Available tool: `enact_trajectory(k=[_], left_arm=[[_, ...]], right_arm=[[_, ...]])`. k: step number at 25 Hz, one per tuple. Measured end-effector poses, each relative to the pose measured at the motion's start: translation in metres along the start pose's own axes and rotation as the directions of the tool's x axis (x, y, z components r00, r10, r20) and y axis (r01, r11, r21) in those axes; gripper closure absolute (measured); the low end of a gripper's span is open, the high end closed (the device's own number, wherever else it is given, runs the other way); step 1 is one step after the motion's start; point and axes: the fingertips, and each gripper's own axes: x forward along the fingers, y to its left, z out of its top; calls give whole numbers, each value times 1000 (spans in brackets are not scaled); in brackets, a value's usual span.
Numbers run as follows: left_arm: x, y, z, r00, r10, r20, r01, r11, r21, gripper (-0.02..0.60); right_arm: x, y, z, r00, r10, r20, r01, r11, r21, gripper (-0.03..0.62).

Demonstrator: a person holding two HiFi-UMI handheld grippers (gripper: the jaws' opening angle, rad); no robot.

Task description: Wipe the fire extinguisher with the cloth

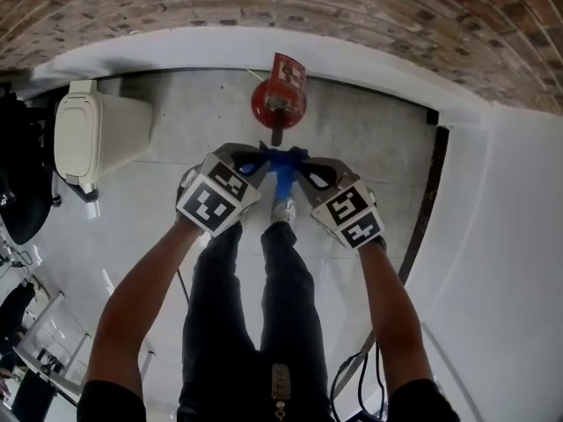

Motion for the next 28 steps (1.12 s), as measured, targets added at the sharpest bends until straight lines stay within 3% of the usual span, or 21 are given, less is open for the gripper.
enact_trajectory(k=[7,13,16,21,28], left_arm=[[-37,33,58,990,62,124,-65,998,17,552],[6,94,60,985,148,84,-146,989,-23,552],[28,97,45,993,109,40,-107,993,-47,552],[30,82,31,997,64,52,-60,995,-80,554],[18,56,16,1000,17,26,-15,998,-55,554]], right_arm=[[-22,-30,66,994,-56,99,58,998,-14,571],[33,-84,75,991,-128,38,125,989,84,571],[47,-91,66,991,-130,5,129,988,82,571],[49,-76,48,996,-86,-31,88,992,86,571],[39,-47,33,997,-68,-33,71,992,107,572]])
